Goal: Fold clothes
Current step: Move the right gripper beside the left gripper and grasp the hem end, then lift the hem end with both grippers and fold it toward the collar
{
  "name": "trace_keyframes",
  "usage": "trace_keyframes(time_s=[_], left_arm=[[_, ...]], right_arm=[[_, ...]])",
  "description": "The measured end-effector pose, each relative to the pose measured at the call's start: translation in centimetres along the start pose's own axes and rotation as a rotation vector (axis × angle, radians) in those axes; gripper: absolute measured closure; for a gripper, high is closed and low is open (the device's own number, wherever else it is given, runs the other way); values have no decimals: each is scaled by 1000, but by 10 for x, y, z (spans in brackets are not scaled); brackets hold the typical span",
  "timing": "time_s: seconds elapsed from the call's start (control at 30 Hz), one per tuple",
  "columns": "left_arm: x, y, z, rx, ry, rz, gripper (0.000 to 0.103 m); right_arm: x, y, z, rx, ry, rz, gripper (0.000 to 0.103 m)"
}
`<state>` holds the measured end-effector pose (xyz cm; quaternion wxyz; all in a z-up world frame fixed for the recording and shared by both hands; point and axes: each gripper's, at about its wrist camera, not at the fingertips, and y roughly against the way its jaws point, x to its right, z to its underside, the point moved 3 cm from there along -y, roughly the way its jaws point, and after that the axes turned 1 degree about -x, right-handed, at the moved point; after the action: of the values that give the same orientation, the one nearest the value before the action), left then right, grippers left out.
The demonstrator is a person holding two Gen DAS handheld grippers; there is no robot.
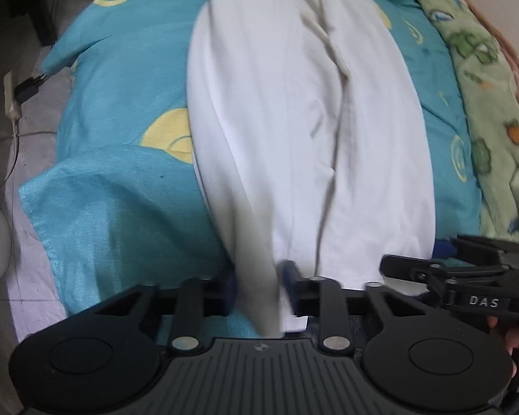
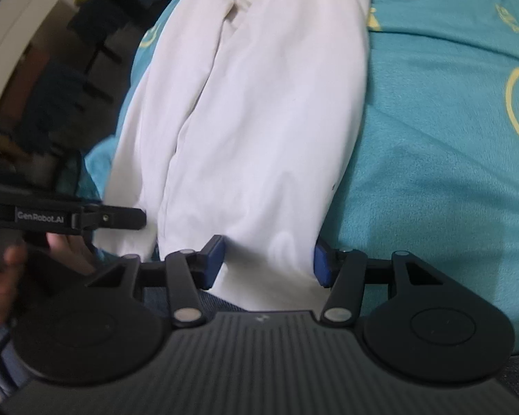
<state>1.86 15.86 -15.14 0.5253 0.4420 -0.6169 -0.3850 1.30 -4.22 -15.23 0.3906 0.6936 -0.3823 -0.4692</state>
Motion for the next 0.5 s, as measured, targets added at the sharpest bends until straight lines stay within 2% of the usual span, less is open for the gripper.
trace_keyframes(time_s=[0.07, 0.13, 0.17, 0.2, 0.37, 0.5], left_arm=[[4, 7, 2, 27, -17, 4, 93], [4, 15, 3, 60, -12, 17, 95], [4, 20, 4, 80, -3, 30, 95], [3, 26, 5, 104, 14, 50, 96], [-6, 70, 9, 241, 170, 214, 97], [11, 113, 11, 363, 200, 288, 98]], right_arm=[[-12, -3, 4, -24, 81, 40, 50], [-20, -3, 7, -34, 127, 68, 84], [-21, -1, 7, -28, 123, 64, 84], [-18, 4, 6, -9, 95, 43, 89], [13, 50, -2, 123, -126, -106, 91], [16, 99, -6, 237, -185, -139, 92]])
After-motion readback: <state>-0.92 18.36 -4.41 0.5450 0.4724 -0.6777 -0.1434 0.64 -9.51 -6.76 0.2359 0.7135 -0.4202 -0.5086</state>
